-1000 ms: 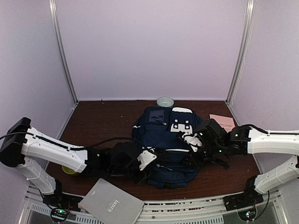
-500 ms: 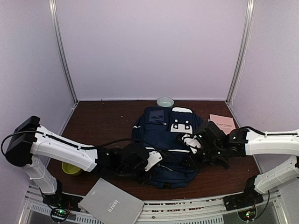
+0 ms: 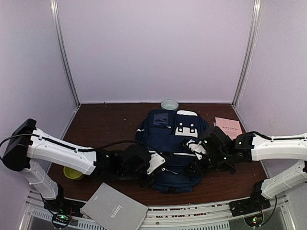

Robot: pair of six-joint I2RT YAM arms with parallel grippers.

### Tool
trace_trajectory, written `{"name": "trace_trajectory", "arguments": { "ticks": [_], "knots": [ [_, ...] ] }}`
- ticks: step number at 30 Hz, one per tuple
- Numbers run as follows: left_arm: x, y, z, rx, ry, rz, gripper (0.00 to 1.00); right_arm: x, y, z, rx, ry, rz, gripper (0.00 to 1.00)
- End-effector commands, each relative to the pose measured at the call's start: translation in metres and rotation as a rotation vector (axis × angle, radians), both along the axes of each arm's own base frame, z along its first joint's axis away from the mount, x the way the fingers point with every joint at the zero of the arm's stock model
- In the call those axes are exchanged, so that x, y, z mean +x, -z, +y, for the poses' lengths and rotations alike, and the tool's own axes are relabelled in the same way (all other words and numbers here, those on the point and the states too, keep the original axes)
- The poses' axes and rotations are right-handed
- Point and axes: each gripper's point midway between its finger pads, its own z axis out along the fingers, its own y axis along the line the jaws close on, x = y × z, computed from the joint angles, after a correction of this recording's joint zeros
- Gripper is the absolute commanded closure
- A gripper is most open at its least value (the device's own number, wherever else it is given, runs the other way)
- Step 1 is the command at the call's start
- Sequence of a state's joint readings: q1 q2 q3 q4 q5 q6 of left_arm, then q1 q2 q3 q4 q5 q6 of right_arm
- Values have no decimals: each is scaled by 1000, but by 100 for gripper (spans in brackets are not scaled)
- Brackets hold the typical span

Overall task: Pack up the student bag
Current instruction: Pick up the largest pocket of the bag from the student bag, then hold the largest pocket of the student bag.

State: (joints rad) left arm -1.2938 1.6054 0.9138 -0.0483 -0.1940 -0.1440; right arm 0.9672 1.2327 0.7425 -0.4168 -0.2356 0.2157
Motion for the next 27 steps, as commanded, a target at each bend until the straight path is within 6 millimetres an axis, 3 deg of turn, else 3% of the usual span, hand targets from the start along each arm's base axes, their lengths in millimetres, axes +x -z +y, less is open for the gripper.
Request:
{"name": "trace_trajectory", "arguments": {
  "ticks": [1, 8, 13, 16, 18, 20, 25, 27],
  "knots": [
    [7, -24, 10, -70, -32, -40, 100, -11, -7, 14, 62, -54, -33, 65],
    [2, -18, 13, -81, -23, -20, 100, 2, -1, 39, 95, -30, -68, 61],
    [3, -25, 17, -96, -31, -30, 100, -11, 8, 58, 92, -106, -31, 61],
    [2, -24, 18, -92, -33, -29, 100, -24, 10, 64, 103, -170, -16, 54],
    [2, -23, 19, -90, -32, -27, 100, -22, 14, 62, 88, -158, -32, 52],
    [0, -23, 19, -98, -26, -22, 100, -9, 19, 55, 47, -97, -79, 58],
    [-1, -26, 22, -103, -22, -24, 100, 19, 27, 44, -56, 38, -155, 96],
    [-1, -24, 28, -97, -28, -21, 100, 22, 24, 41, -77, 44, -166, 100]
  ]
}}
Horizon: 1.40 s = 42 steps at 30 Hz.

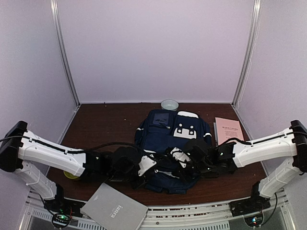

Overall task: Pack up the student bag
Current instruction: Hold the largest pocket of the student bag.

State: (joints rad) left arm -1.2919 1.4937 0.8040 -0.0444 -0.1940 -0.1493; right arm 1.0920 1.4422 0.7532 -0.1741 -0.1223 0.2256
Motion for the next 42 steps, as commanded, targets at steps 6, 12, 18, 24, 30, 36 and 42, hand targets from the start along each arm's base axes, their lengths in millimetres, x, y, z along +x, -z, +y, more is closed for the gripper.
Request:
{"name": "trace_trajectory", "arguments": {
  "ticks": [6, 12, 18, 24, 30, 36, 42],
  "knots": [
    [21, -2, 43, -35, -140, 29, 100, 16, -20, -46, -140, 124, -116, 100],
    [31, 1, 78, -24, -213, 21, 100, 7, -32, -80, -184, 140, -147, 100],
    [78, -4, 121, -24, -386, 12, 100, -2, -61, -74, -114, 59, -164, 100],
    [119, -10, 132, -84, -438, 0, 100, -9, -87, -62, -73, -47, -203, 100],
    [105, -12, 94, -137, -267, 46, 100, -8, -82, -44, -59, -71, -202, 100],
    [76, -18, 68, -183, -108, 59, 100, -7, -75, -5, -64, -124, -249, 76],
    [76, -16, 67, -176, -103, 57, 100, 1, -68, 22, -122, -155, -294, 66]
  ]
}}
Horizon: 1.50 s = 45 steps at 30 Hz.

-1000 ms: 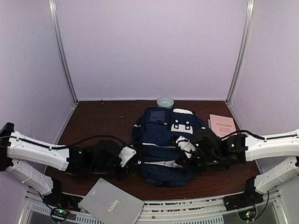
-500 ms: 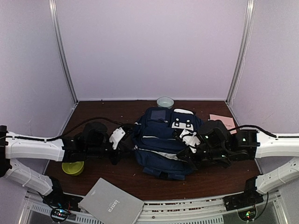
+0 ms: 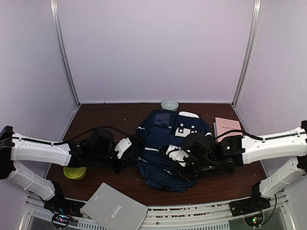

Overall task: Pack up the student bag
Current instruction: Hold the largest pocket of the student bag, then unzip the largest pocket of the student bag.

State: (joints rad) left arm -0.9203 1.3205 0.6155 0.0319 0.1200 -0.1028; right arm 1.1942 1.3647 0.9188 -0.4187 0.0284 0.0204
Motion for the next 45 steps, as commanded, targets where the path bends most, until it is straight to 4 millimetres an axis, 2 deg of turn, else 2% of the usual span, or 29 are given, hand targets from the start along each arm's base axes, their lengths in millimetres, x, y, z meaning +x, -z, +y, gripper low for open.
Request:
{"name": "trace_trajectory", "arguments": {
  "ticks": [1, 6, 11, 14, 17, 18, 19, 23, 29, 34, 38, 41, 44, 45],
  "knots": [
    [11, -17, -7, -44, -7, -67, 100, 12, -11, 21, -3, -6, -76, 65],
    [9, -14, -6, -43, -4, -60, 100, 14, -1, 29, -40, -7, -100, 61],
    [7, -6, 2, -18, -19, -55, 100, 25, 20, 18, -164, 37, -140, 63],
    [7, -7, 5, -15, -25, -63, 100, 34, 23, 6, -220, 81, -189, 72],
    [8, -7, 5, -13, -28, -68, 100, 37, 21, 5, -231, 94, -201, 94],
    [9, -7, 6, -12, -33, -71, 100, 37, 19, 6, -235, 91, -201, 100],
    [10, -8, 7, -14, -44, -77, 100, 36, 18, 5, -242, 87, -197, 100],
    [20, -13, 13, -10, -87, -105, 100, 26, -5, 5, -230, 49, -221, 100],
    [31, -15, 27, 41, -119, -138, 100, -9, -66, -9, -85, -82, -274, 100],
    [26, -35, 24, 17, -72, -172, 100, -8, -84, -37, -103, -75, -344, 100],
    [13, -52, 11, -53, 13, -158, 100, -7, -93, -44, -115, -80, -375, 100],
    [9, -43, 4, -23, 41, -162, 100, -5, -100, -38, -94, -83, -388, 100],
    [5, -23, -3, 82, 64, -183, 100, -4, -103, -28, -68, -89, -393, 100],
    [3, -20, -5, 107, 68, -199, 90, -4, -103, -26, -68, -92, -397, 100]
  ]
}}
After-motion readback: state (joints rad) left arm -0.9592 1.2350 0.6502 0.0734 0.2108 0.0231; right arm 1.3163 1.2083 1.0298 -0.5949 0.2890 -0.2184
